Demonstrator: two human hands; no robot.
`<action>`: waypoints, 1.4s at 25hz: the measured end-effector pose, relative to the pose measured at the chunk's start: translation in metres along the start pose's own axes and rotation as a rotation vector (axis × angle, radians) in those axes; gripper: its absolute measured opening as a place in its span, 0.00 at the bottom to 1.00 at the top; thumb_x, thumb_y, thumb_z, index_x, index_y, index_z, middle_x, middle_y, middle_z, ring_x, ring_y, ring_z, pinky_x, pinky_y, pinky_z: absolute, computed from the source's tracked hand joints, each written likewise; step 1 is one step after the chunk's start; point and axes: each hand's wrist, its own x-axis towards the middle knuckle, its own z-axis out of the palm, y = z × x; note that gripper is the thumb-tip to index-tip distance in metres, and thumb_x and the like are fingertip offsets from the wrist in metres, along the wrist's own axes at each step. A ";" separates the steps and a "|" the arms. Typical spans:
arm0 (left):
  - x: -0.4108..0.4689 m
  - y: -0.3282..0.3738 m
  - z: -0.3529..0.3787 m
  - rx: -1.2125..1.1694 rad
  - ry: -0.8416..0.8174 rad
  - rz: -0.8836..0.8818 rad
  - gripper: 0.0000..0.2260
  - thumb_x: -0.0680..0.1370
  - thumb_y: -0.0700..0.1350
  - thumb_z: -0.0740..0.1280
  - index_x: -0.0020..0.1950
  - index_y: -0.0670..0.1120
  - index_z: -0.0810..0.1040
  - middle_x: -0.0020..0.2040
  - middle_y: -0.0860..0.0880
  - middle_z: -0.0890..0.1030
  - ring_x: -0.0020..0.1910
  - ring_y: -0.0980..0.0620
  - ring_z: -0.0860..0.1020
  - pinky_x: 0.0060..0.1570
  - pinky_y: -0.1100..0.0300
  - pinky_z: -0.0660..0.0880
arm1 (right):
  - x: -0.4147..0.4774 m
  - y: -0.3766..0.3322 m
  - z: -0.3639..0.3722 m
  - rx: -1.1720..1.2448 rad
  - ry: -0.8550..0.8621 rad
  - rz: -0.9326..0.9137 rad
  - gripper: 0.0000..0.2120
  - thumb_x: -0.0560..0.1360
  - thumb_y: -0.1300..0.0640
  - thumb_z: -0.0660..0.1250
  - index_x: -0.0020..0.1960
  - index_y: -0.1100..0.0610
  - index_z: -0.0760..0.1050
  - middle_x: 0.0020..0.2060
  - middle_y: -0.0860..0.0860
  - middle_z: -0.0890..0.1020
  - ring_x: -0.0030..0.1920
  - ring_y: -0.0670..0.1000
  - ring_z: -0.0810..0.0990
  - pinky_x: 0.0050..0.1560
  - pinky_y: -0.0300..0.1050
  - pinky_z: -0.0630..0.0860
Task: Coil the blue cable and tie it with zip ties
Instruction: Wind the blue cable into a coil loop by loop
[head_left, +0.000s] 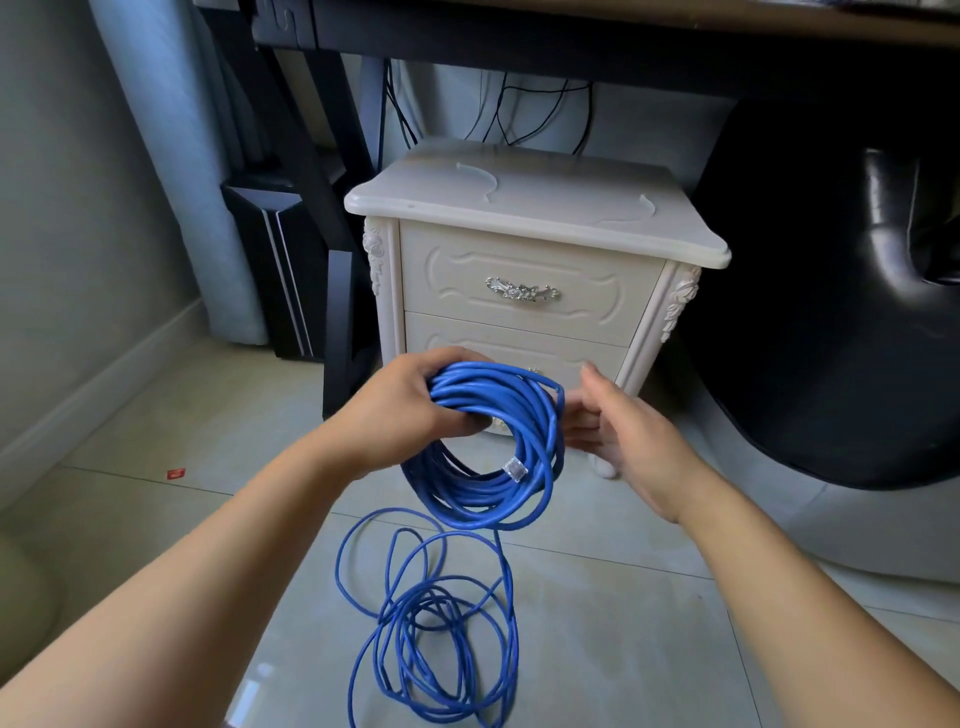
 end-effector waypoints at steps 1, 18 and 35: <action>-0.001 -0.001 -0.002 -0.041 -0.014 -0.011 0.17 0.71 0.35 0.75 0.54 0.52 0.82 0.46 0.49 0.85 0.44 0.54 0.82 0.52 0.56 0.77 | 0.003 0.005 0.000 0.009 -0.005 0.005 0.21 0.80 0.43 0.57 0.47 0.55 0.84 0.44 0.53 0.86 0.47 0.50 0.82 0.60 0.47 0.74; 0.009 0.001 0.010 -0.578 0.449 -0.149 0.07 0.75 0.36 0.69 0.48 0.48 0.79 0.32 0.47 0.70 0.30 0.51 0.69 0.35 0.55 0.72 | -0.006 0.001 0.045 -0.060 0.164 -0.127 0.25 0.68 0.28 0.55 0.62 0.36 0.71 0.50 0.42 0.69 0.44 0.39 0.69 0.46 0.36 0.69; -0.006 0.010 0.065 -0.758 0.264 -0.310 0.09 0.77 0.39 0.69 0.56 0.48 0.75 0.37 0.48 0.76 0.37 0.53 0.77 0.45 0.56 0.78 | 0.006 0.002 0.025 0.255 0.363 0.074 0.08 0.72 0.64 0.69 0.49 0.55 0.75 0.33 0.52 0.78 0.34 0.52 0.80 0.41 0.48 0.77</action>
